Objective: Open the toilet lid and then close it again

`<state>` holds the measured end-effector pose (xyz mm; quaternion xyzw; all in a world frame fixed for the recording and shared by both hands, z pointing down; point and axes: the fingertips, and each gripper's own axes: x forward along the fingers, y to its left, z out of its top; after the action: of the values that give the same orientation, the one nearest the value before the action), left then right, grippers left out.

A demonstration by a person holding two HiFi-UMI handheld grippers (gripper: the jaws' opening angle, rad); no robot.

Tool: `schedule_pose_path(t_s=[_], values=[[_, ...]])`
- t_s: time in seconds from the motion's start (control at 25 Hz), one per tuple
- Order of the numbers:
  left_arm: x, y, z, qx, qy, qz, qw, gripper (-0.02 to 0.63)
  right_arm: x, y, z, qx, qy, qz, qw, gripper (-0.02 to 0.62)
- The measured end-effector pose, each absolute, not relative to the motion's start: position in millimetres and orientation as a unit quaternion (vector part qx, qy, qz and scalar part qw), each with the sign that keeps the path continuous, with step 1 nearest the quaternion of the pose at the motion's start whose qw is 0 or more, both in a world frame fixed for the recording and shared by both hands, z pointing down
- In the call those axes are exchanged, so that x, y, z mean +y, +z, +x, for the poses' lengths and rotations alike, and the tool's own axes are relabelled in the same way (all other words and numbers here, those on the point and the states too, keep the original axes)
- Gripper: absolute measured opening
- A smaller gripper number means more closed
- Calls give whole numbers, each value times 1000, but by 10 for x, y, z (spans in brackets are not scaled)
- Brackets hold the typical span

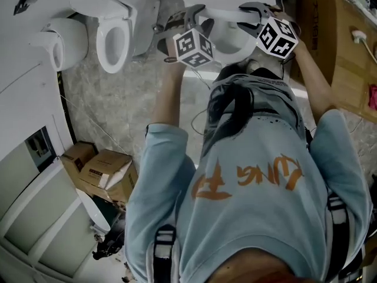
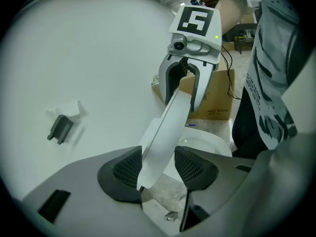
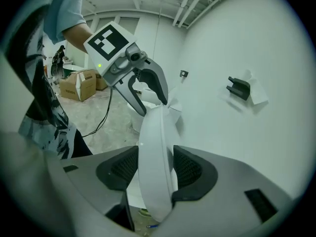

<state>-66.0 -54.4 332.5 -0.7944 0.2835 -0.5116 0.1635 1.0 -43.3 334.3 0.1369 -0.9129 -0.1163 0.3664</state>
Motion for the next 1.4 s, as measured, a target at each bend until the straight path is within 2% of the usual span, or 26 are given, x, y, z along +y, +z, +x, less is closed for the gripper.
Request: schedule_pose_path(t_s=[0.36,0.56,0.72,1.4], values=[[11,3868,-747,257,-559,-780,114,232,92,3905,-99,-918,-106,71,376,265],[101,4222,-766,254,-580,-767,109,235,175,4243,-122,-921,-108,61,370,274],[488,4831,-697,243,-605,-753,86,233,541,4801,-40,-929,-76,35,361,262],[818,5818,-836,233,-639,-732,-24,206,878,5723,-185,-922,-39,15,385,227]])
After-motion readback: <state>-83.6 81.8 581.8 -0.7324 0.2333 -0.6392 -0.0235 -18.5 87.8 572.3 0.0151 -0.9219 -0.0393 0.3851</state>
